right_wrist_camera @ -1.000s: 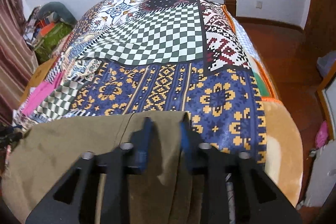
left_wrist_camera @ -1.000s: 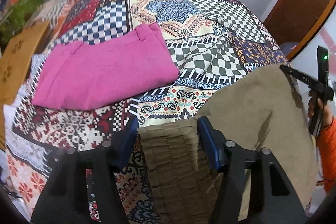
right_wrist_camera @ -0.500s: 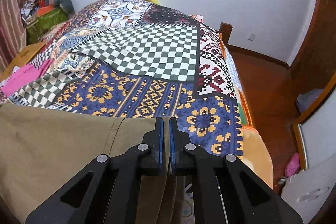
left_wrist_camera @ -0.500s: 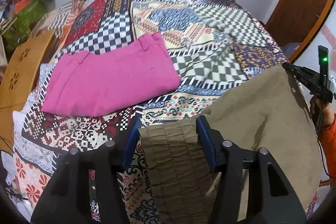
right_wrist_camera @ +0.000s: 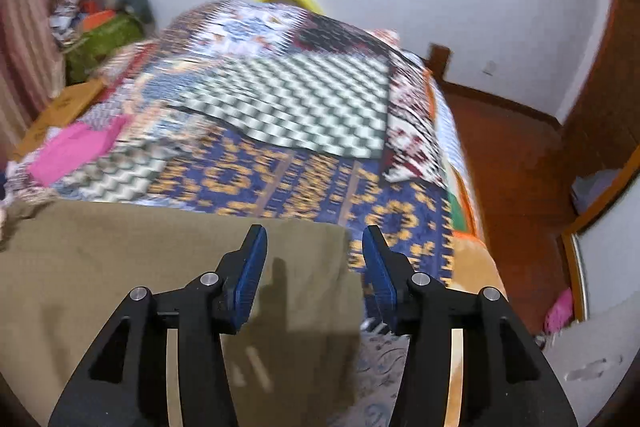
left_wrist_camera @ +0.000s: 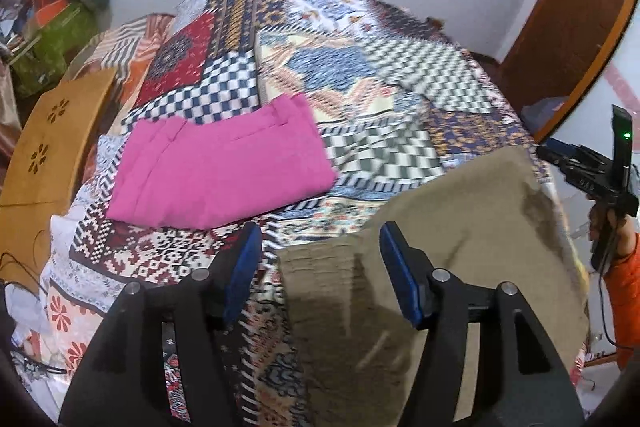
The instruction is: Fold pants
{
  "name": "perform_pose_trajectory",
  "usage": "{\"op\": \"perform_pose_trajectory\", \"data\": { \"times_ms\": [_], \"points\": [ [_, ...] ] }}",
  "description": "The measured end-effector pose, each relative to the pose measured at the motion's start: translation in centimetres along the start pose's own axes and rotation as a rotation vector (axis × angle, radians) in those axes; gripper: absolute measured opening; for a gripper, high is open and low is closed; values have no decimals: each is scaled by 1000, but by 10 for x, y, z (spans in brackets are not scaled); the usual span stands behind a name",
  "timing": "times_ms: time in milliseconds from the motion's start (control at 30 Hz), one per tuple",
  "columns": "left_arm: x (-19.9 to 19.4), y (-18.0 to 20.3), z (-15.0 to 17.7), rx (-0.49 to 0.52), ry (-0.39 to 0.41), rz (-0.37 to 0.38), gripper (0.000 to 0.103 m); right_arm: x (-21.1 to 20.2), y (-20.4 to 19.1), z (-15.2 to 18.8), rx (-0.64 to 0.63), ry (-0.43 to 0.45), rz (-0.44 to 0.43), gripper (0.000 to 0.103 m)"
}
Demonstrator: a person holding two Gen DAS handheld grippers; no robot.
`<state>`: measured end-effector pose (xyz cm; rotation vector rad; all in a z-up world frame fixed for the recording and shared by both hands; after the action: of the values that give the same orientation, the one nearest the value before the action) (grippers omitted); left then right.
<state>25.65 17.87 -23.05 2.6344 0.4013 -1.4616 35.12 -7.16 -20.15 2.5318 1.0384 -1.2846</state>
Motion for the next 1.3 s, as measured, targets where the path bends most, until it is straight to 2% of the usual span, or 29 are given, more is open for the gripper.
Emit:
{"op": "perform_pose_trajectory", "data": {
  "times_ms": [100,200,267,367,500,733,933,1033,1233,1300],
  "points": [
    [2,17,4,30,-3,21,61,8,-26,-1,-24,-19,-74,46],
    [21,32,15,49,-62,36,61,31,-41,5,-9,-68,-125,46],
    [36,36,23,55,-102,30,61,50,-45,15,1,-123,-127,46],
    [48,40,32,77,-121,9,63,76,-46,36,24,-222,-137,46],
    [40,36,33,74,-110,-8,64,69,-46,36,46,-212,-140,46],
    [-7,15,30,4,-10,-35,65,12,-46,28,67,-117,-116,46],
    [-55,5,40,-27,65,-45,70,-41,-57,26,58,-14,-111,46],
    [-74,6,49,-28,100,-51,76,-68,-69,30,42,33,-109,46],
    [-97,8,73,-52,107,-15,78,-100,-97,41,-4,92,-90,47],
    [-102,9,82,-64,108,3,78,-107,-106,46,-10,104,-98,50]
  ]
}}
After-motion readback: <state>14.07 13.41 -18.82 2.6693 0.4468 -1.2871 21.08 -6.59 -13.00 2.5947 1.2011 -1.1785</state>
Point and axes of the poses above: each gripper's, at about its wrist camera, not at the fingertips, and x roughly the way its jaws point, y to its right, z to its underside, the point moved 4 cm from there along x, roughly the way its jaws point, and after that the axes turned 13 degrees about -z, right-handed, at the moved point
